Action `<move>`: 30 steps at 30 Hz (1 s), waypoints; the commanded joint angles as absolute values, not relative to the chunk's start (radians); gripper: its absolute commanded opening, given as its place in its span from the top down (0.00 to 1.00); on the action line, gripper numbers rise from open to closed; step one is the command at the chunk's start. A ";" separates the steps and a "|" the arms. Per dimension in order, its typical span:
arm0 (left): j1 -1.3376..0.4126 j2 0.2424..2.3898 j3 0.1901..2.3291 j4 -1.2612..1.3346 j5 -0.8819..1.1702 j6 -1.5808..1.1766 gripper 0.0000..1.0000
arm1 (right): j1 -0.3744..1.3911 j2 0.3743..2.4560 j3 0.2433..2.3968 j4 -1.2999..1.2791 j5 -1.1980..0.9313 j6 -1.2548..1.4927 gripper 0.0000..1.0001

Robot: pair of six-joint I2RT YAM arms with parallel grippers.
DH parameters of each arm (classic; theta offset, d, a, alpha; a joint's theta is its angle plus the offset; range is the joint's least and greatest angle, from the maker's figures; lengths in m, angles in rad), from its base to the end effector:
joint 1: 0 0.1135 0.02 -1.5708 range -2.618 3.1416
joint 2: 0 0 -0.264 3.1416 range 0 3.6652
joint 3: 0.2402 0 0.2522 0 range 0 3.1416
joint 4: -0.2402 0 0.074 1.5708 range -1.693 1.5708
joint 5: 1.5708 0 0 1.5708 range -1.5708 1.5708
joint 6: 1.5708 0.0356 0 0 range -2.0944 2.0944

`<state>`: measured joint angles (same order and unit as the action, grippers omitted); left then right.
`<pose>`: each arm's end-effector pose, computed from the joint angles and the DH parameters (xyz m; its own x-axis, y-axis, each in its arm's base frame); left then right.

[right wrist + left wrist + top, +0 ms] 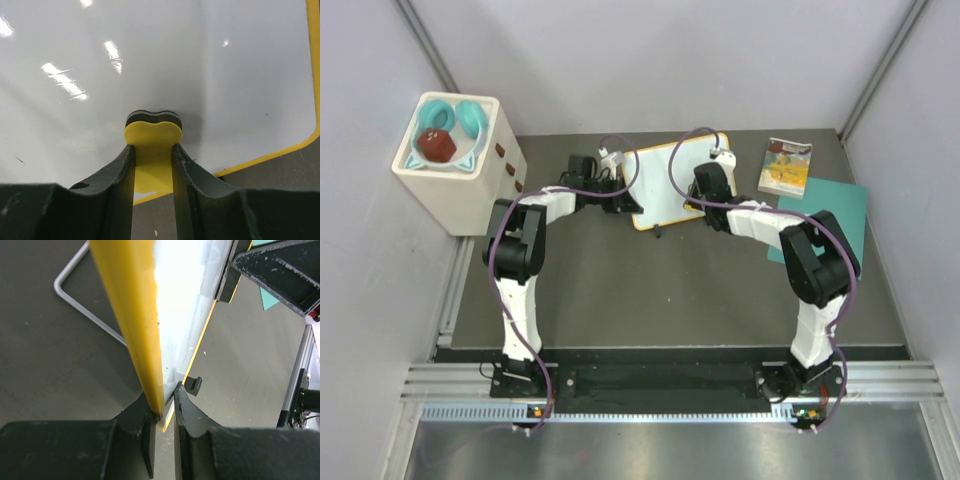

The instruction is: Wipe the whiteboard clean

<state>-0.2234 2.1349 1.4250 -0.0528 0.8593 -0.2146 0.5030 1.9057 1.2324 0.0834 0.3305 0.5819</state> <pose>0.4390 -0.1274 0.1553 -0.8028 0.0398 -0.5950 0.5196 0.5362 -0.6652 0.3781 0.1948 0.1971 -0.5279 0.3029 -0.7935 0.0843 0.9483 0.3059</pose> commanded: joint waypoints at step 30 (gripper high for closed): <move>-0.229 2.099 1.304 -0.126 0.586 -0.110 0.69 | 0.565 1.345 0.635 -0.112 0.134 0.865 0.43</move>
